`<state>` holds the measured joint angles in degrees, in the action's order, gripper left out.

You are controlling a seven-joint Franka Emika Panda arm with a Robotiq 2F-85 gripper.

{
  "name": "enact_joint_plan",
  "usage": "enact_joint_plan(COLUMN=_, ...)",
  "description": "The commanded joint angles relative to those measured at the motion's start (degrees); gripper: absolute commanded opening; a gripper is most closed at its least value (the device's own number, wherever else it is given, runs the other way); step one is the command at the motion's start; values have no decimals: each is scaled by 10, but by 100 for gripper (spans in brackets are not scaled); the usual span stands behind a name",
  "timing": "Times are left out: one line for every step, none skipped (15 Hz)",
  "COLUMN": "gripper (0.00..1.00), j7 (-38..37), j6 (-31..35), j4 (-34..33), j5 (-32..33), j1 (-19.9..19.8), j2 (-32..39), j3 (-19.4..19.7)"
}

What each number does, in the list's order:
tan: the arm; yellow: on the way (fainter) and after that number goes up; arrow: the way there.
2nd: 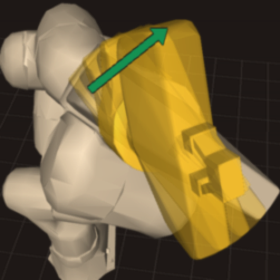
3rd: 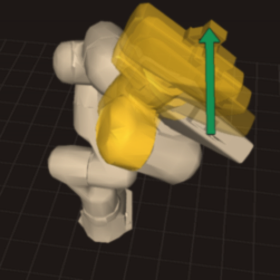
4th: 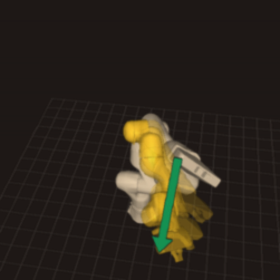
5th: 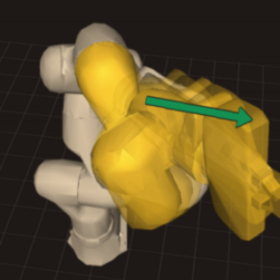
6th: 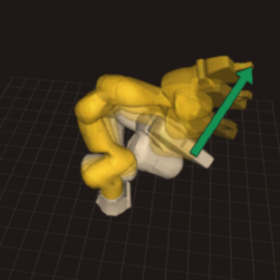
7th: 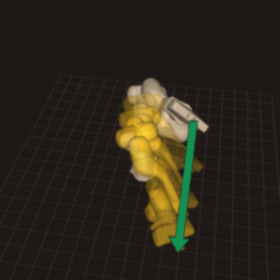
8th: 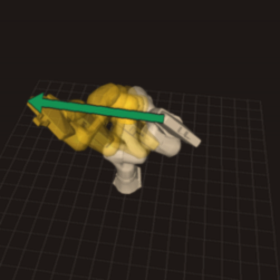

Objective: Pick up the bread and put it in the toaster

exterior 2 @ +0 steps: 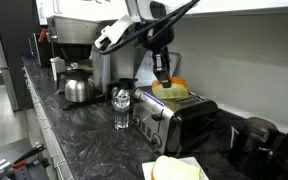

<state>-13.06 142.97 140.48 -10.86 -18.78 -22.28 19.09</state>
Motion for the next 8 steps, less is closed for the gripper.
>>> enact_joint_plan(gripper=14, j7=3, j6=-2, j4=-1, j5=-4, j1=-7, j2=1, j3=-6)
enact_joint_plan(gripper=14, j7=3, j6=-2, j4=-1, j5=-4, j1=-7, j2=1, j3=-6)
enact_joint_plan(gripper=14, j7=3, j6=-2, j4=-1, j5=-4, j1=-7, j2=1, j3=-6)
enact_joint_plan(gripper=14, j7=3, j6=-2, j4=-1, j5=-4, j1=-7, j2=1, j3=-6)
enact_joint_plan(gripper=3, j7=3, j6=-2, j4=-1, j5=-4, j1=-7, j2=1, j3=-6)
enact_joint_plan(gripper=3, j7=4, j6=5, j4=-4, j5=6, j1=-9, j2=4, j3=-11)
enact_joint_plan(gripper=3, j7=4, j6=11, j4=-5, j5=13, j1=-10, j2=5, j3=-14)
enact_joint_plan(gripper=3, j7=5, j6=23, j4=-8, j5=32, j1=-15, j2=6, j3=-23)
